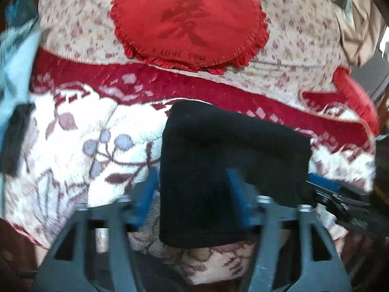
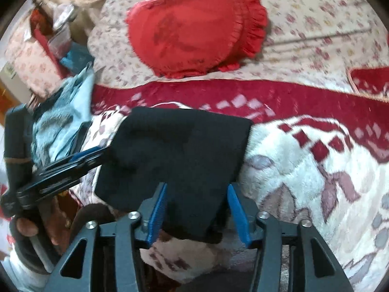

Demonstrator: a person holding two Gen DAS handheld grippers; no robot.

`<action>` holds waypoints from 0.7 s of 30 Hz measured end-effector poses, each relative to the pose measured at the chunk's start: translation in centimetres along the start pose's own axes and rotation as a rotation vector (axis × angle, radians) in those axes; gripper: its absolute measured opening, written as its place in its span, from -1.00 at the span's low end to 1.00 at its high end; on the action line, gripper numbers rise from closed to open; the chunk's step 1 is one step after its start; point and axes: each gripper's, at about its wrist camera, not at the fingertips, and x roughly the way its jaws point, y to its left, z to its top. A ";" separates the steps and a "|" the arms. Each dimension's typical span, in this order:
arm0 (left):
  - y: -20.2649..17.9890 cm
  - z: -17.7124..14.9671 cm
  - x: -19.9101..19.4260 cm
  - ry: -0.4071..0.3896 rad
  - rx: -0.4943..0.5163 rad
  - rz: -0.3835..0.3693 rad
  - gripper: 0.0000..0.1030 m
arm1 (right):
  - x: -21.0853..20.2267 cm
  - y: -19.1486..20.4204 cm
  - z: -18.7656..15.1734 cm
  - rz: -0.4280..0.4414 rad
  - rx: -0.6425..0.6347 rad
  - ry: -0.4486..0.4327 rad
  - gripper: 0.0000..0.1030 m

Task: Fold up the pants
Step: 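Press and square the folded pants bundle with both grippers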

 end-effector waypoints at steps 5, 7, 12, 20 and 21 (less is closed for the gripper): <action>1.8 0.5 1.9 0.067 -0.085 -0.065 0.42 | 2.1 -3.3 0.4 0.098 0.114 0.056 0.23; 1.4 0.5 3.1 0.102 -0.079 -0.088 0.42 | 3.3 -4.0 0.9 0.182 0.159 0.075 0.24; 0.2 0.4 5.6 0.161 -0.079 -0.125 0.47 | 5.8 -4.6 1.8 0.287 0.224 0.114 0.31; -0.7 2.5 3.7 0.107 -0.047 -0.156 0.14 | 4.3 -2.7 3.2 0.252 0.170 0.047 0.04; -0.8 3.1 3.4 0.088 -0.042 -0.156 0.14 | 3.9 -2.5 3.7 0.253 0.165 0.026 0.04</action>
